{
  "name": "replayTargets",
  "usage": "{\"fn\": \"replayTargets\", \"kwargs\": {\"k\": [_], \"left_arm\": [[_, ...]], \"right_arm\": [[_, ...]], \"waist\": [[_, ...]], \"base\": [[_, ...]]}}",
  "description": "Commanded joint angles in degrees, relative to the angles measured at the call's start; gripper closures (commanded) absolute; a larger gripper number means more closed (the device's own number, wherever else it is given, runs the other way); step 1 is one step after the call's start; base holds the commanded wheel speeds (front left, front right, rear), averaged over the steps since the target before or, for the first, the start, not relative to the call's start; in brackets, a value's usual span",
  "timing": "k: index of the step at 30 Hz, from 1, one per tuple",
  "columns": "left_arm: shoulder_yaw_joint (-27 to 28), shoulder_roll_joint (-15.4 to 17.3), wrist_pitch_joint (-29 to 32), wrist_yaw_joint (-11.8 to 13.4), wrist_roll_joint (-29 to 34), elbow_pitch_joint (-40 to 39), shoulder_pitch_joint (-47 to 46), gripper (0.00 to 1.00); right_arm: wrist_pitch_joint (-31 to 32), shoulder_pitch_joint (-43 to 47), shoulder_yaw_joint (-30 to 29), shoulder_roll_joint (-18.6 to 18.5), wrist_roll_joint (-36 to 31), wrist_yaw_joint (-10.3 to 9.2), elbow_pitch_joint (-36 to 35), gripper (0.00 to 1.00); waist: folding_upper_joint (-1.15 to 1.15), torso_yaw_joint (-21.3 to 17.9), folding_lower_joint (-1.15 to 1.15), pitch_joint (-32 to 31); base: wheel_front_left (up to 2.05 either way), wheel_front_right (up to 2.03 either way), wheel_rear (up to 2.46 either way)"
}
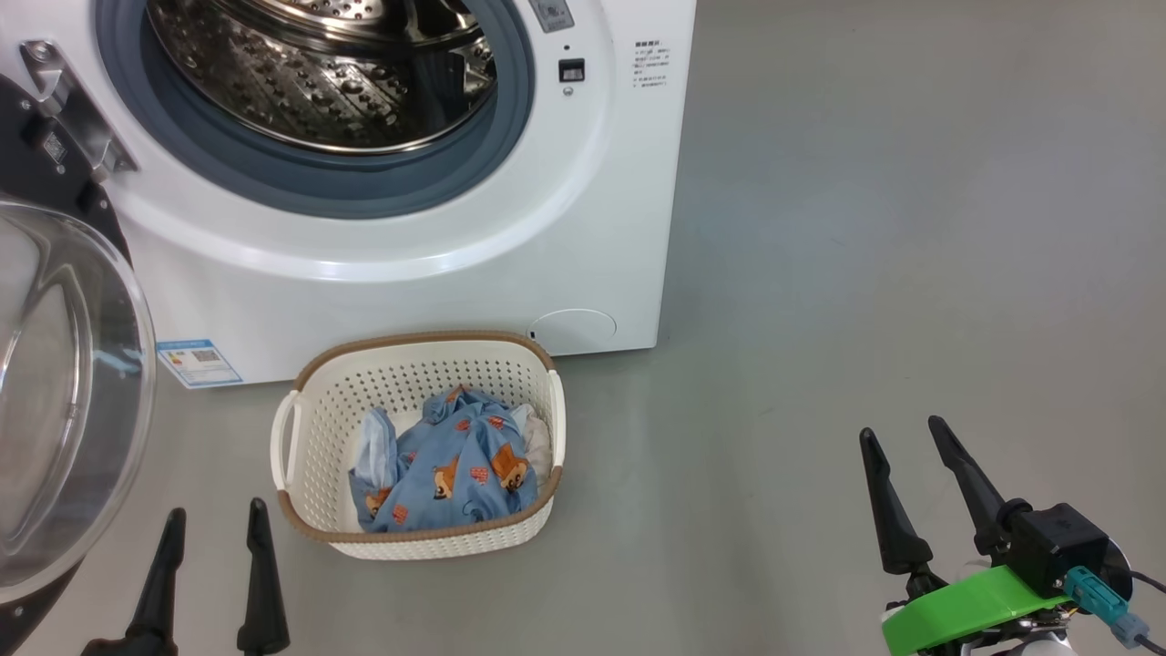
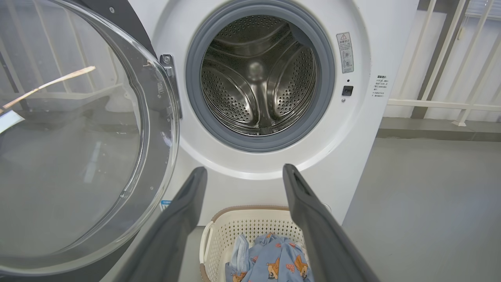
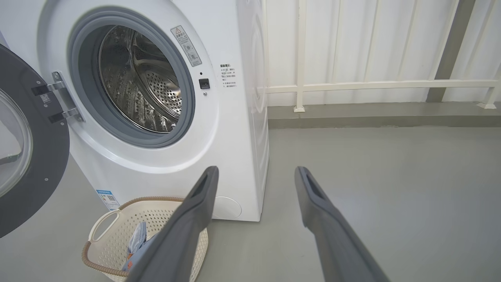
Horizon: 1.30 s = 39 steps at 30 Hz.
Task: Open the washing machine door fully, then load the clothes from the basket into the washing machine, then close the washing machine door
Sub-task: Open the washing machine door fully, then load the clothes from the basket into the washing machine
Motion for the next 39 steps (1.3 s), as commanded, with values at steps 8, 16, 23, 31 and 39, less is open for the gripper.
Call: {"fn": "replayTargets", "kwargs": {"k": [8, 16, 23, 31, 39], "left_arm": [[2.1, 0.9, -0.3, 0.2, 0.6, -0.1, -0.6, 0.0], [2.2, 0.9, -0.3, -0.1, 0.7, 0.4, -0.8, 0.0], [2.1, 0.9, -0.3, -0.5, 0.7, 0.5, -0.9, 0.0], [2.0, 0.9, -0.3, -0.6, 0.7, 1.0, -0.6, 0.0], [2.2, 0.9, -0.3, -0.6, 0.6, 1.2, -0.7, 0.0]], "right_arm": [[-0.3, 0.1, 1.4, 0.0, 0.5, 0.09, -1.6, 0.0], [-0.3, 0.2, 1.5, 0.0, 0.7, 0.09, -1.6, 0.0], [-0.3, 0.4, 1.3, 0.0, 0.6, 0.09, -1.3, 0.0], [-0.3, 0.5, 1.6, 0.0, 0.6, 0.09, -0.9, 0.0], [-0.3, 0.5, 1.4, 0.0, 0.7, 0.09, -0.8, 0.0]], "waist": [[0.0, -0.1, 0.0, -0.8], [0.0, -0.2, 0.0, -0.8], [0.0, 0.2, 0.0, -1.3], [0.0, 0.6, 0.0, -1.7], [0.0, 0.8, 0.0, -1.7]], "base": [[0.0, 0.0, 0.0], [0.0, 0.0, 0.0], [0.0, 0.0, 0.0], [0.0, 0.0, 0.0], [0.0, 0.0, 0.0]]}}
